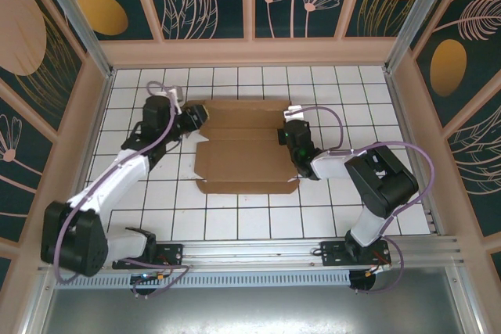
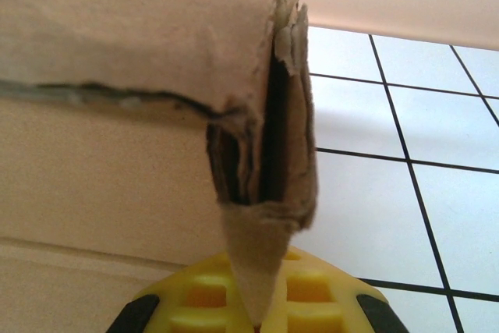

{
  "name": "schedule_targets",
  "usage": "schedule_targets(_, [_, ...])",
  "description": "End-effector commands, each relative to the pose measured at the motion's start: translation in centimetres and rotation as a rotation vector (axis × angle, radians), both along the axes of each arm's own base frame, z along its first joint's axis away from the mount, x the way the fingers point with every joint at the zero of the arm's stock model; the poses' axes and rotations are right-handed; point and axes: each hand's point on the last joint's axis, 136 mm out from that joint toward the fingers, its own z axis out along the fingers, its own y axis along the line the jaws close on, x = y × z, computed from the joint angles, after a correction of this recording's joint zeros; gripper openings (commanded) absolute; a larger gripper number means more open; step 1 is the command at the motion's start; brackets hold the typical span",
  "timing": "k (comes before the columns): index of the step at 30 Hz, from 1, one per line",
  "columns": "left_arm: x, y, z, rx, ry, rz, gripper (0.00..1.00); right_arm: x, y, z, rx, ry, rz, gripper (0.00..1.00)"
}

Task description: Fold the paper box

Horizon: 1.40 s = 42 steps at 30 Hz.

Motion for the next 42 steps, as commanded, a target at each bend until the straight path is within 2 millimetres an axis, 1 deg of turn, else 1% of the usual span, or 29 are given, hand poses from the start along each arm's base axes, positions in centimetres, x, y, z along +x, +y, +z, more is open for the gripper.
schedule_targets(1, [1.1, 7.1, -0.1, 0.167, -0.003, 0.256, 0.24, -0.2, -0.4, -0.4, 0.009, 0.040, -0.005, 0.00])
schedule_targets(2, [1.4, 8.5, -0.6, 0.185, 0.015, 0.306, 0.23, -0.2, -0.3, -0.4, 0.012, 0.041, 0.003, 0.00])
schedule_targets(3, [1.8, 9.8, -1.5, 0.202, 0.041, 0.348, 0.22, -0.2, -0.1, -0.4, 0.014, 0.045, 0.012, 0.00])
schedule_targets(5, [2.5, 11.5, -3.5, 0.230, 0.099, 0.405, 0.19, -0.3, 0.1, -0.5, 0.022, 0.048, 0.022, 0.00])
schedule_targets(6, [2.9, 12.0, -4.5, 0.249, 0.116, 0.417, 0.19, -0.3, 0.3, -0.7, 0.025, 0.053, 0.028, 0.00])
schedule_targets(7, [3.4, 11.8, -5.3, 0.268, 0.113, 0.396, 0.19, -0.3, 0.4, -0.7, 0.025, 0.057, 0.034, 0.00])
schedule_targets(9, [4.2, 10.8, -6.7, 0.299, 0.099, 0.313, 0.19, -0.3, 0.5, -0.8, 0.028, 0.062, 0.042, 0.00])
schedule_targets(11, [4.8, 9.2, -8.0, 0.315, 0.085, 0.200, 0.24, -0.4, 0.7, -0.6, 0.032, 0.060, 0.048, 0.00])
schedule_targets(14, [5.5, 7.9, -9.2, 0.349, 0.084, 0.094, 0.27, -0.3, 0.9, -0.5, 0.038, 0.061, 0.058, 0.00])
schedule_targets(18, [5.7, 6.3, -9.5, 0.335, 0.056, -0.008, 0.32, -0.2, 0.9, -0.5, 0.040, 0.061, 0.058, 0.00])
schedule_targets(21, [5.0, 4.8, -9.5, 0.274, 0.034, -0.074, 0.35, -0.2, 0.9, -0.4, 0.042, 0.062, 0.059, 0.00])
schedule_targets(25, [4.4, 3.6, -9.0, 0.239, 0.003, -0.131, 0.38, -0.2, 1.2, -0.6, 0.048, 0.071, 0.071, 0.00])
schedule_targets(28, [4.1, 2.0, -8.5, 0.233, -0.012, -0.189, 0.40, -0.1, 1.3, -0.8, 0.046, 0.076, 0.070, 0.00])
schedule_targets(30, [3.9, 1.2, -8.7, 0.258, -0.015, -0.212, 0.40, 0.0, 1.3, -0.8, 0.050, 0.076, 0.073, 0.00])
schedule_targets(35, [3.5, 0.1, -9.6, 0.279, -0.003, -0.246, 0.40, 0.0, 1.5, -0.9, 0.049, 0.086, 0.081, 0.00])
schedule_targets(42, [3.4, -1.3, -8.5, 0.269, -0.053, -0.294, 0.41, 0.0, 1.7, -1.1, 0.055, 0.088, 0.088, 0.00])
